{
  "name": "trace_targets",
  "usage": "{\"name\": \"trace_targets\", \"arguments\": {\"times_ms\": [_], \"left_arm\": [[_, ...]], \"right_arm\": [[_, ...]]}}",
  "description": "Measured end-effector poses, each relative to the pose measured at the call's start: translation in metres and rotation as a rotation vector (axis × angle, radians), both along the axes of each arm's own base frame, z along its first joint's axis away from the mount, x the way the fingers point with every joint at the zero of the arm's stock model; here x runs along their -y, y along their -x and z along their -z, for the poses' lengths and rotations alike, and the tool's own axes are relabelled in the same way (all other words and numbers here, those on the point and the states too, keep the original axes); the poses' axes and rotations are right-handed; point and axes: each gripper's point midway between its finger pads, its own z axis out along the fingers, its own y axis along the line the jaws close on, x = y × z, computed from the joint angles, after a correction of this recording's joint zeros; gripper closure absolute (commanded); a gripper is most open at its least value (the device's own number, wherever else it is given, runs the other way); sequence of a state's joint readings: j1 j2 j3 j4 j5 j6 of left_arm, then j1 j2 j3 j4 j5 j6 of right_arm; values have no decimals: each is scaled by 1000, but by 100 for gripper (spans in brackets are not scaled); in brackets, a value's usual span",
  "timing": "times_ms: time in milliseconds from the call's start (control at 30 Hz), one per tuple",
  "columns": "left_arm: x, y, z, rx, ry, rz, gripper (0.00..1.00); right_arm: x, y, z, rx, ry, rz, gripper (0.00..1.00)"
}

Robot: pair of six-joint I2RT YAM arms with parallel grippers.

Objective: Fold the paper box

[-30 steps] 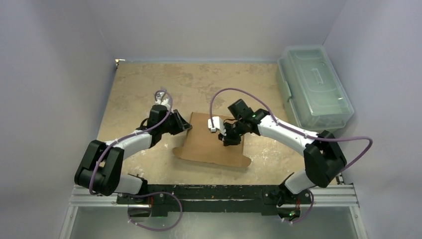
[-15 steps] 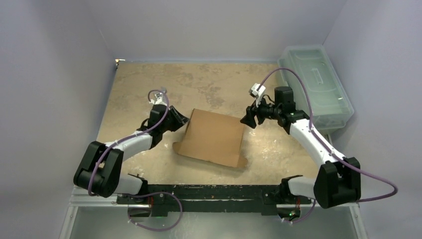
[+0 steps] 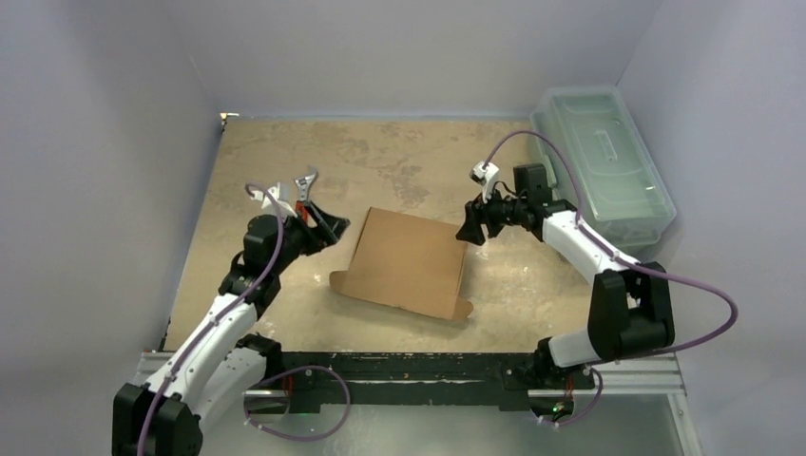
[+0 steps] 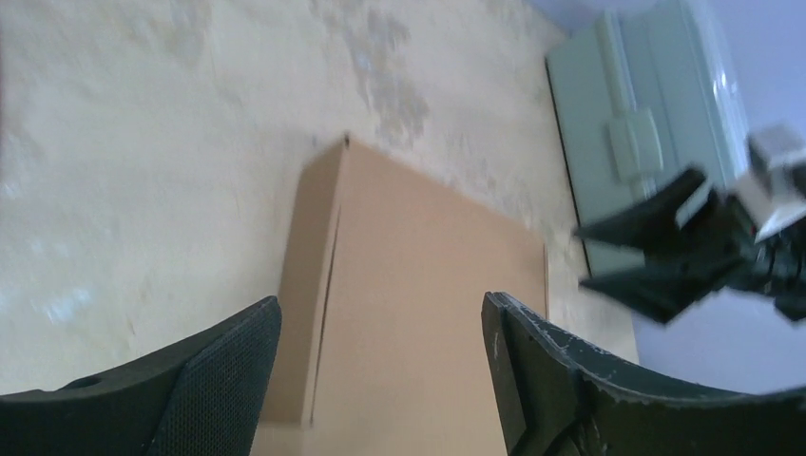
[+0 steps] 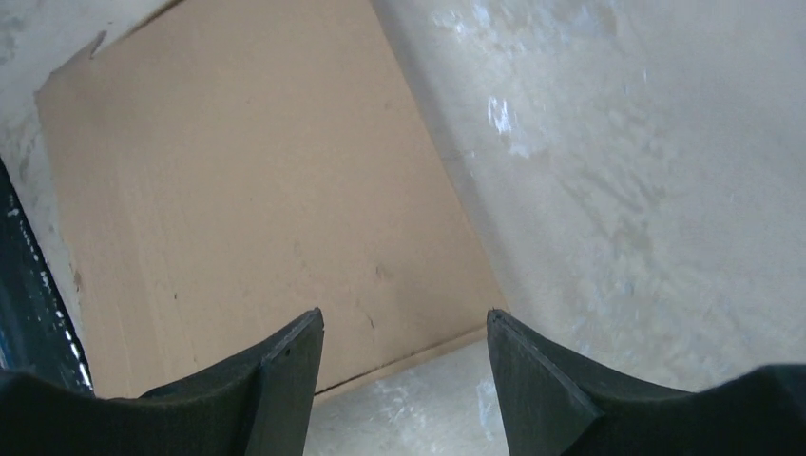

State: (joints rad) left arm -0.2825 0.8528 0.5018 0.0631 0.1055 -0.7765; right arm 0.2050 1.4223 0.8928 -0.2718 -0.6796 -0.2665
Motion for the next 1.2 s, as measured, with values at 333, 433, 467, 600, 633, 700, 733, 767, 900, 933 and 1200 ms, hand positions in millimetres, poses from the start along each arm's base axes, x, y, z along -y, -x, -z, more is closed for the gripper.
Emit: {"name": "trace_targets", "arguments": {"times_ms": [333,433,467,600,633,700,733,767,900,933,1200], "left_arm": [[21,94,19,-259,204,162,19],[19,111,14,-293,270,146,17],[18,116,12,-299,288,139,17],[16,127,19,-365,328,108,16],[16,128,23,-385,333,100,16],[15,130,29,-417,337,87,15],[15,130,32,-430,339,83,15],[16,130,34,-442,339,83,15],[28,130,46,-506,311,102,14],[35,131,49,-516,297,119,14],[128,191,64,-529,18,357,12]], "right_arm": [[-17,-24,-30,102,-8,-191,31],[-21,-28,-28,96,-17,-203,30],[-22,-27,-26,89,-16,-204,30],[-26,-29,-26,88,-26,-202,30],[-28,-29,-26,86,-29,-199,29],[-29,-31,-25,79,-35,-191,29],[-29,-32,-24,77,-36,-188,29],[-29,-32,-24,76,-38,-186,28],[-30,-33,-20,63,-41,-182,28],[-30,-33,-20,63,-42,-182,28],[-26,-32,-16,52,-42,-176,26]]}}
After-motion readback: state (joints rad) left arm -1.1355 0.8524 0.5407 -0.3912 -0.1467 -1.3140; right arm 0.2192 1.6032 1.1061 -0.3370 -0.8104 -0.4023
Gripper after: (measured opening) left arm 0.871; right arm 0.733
